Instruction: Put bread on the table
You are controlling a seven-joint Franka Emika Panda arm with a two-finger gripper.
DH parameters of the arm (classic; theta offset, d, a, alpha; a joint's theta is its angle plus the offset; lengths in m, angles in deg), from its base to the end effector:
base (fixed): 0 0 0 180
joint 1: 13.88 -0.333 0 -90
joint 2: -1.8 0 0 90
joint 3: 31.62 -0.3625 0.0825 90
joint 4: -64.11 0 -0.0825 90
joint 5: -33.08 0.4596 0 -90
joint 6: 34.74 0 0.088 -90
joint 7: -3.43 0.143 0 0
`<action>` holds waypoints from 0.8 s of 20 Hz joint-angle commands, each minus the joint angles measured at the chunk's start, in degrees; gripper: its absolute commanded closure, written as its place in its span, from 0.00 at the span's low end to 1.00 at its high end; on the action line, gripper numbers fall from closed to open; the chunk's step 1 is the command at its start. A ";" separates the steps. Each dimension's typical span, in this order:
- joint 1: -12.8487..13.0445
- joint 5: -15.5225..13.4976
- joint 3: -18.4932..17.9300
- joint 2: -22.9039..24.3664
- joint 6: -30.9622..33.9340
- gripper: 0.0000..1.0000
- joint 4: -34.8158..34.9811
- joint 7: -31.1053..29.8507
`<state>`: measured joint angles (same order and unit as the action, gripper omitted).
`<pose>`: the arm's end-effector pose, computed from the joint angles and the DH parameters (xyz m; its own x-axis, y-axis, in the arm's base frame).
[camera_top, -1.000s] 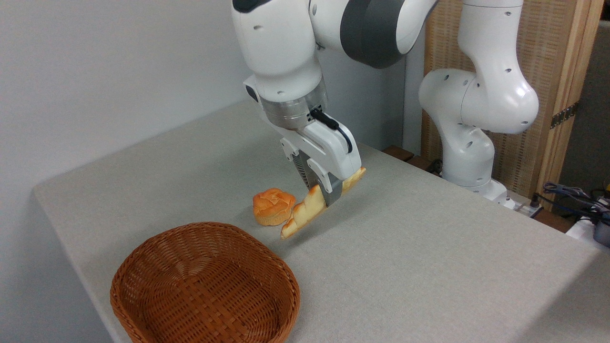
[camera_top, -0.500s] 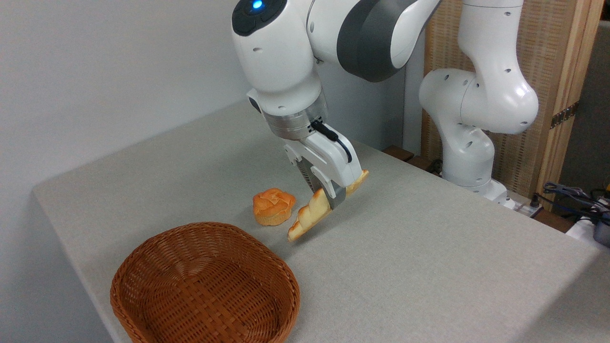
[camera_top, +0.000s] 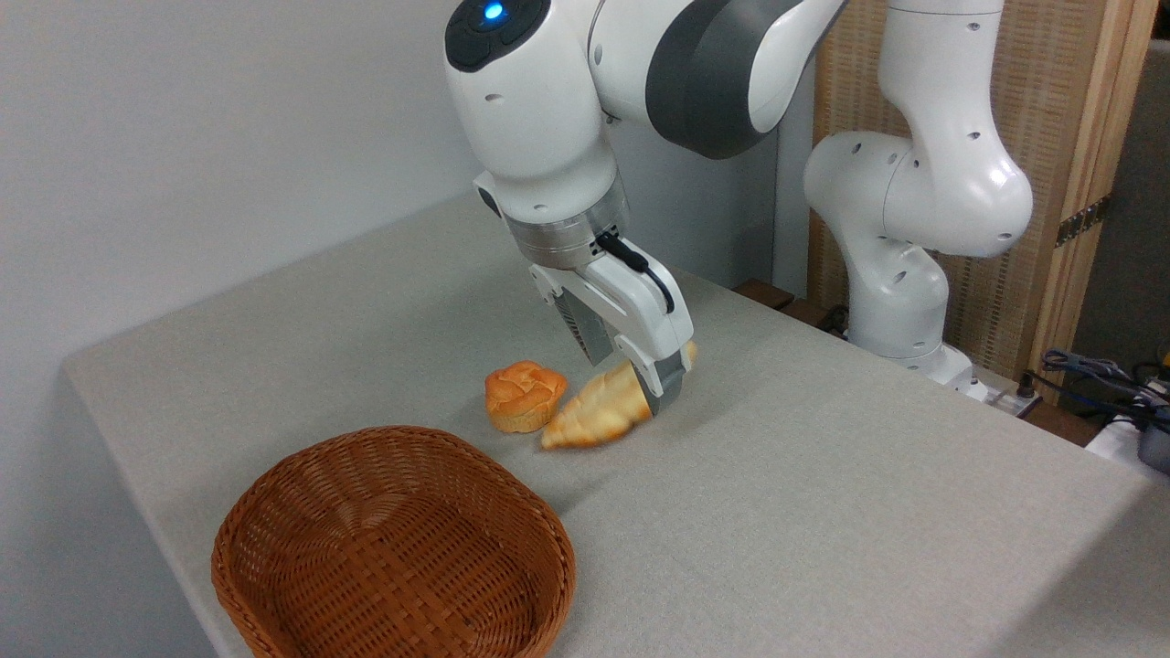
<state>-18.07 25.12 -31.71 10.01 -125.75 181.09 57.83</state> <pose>0.5322 0.0202 0.4721 0.6489 -0.7576 -0.0709 -0.7031 -0.6327 0.3246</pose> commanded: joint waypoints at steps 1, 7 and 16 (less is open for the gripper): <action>0.32 0.05 -1.05 1.11 -0.05 0.00 -2.44 2.21; 0.23 -0.12 -1.93 0.67 -0.40 0.00 -13.51 2.03; 0.15 0.32 4.13 -4.34 -0.58 0.00 -23.29 -9.57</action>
<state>-18.06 25.12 -30.60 8.77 -126.16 161.33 51.56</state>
